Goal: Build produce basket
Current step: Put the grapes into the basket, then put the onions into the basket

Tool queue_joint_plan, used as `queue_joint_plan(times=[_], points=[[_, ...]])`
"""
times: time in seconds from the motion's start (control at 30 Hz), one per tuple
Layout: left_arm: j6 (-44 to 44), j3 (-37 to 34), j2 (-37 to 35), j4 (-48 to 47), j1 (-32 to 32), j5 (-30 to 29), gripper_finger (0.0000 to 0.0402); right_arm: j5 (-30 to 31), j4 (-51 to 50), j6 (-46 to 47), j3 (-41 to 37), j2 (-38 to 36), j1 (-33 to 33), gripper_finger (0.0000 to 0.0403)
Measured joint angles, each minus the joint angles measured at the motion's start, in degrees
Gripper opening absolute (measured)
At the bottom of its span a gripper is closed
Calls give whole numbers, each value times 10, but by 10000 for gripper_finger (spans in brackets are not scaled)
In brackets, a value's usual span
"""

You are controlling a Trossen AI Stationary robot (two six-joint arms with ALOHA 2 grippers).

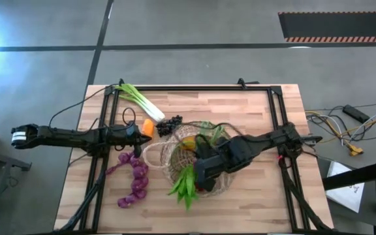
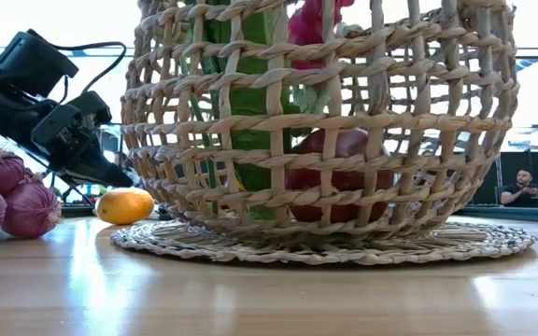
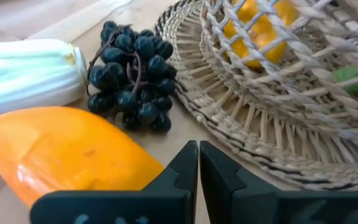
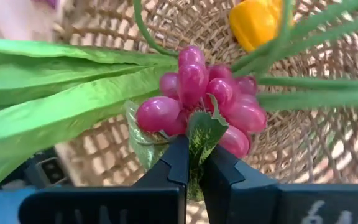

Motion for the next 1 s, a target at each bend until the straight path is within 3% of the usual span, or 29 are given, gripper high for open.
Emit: queue_joint_plan(times=[0.3,0.77,1.0], points=[[0,0,30,47,0,0,0,1,22,-54,0,58,-11,25],[1,0,51,68,0,0,0,-2,51,-73,0,35,-19,186],[1,0,62,78,0,0,0,-4,69,-64,0,-17,-6,214]])
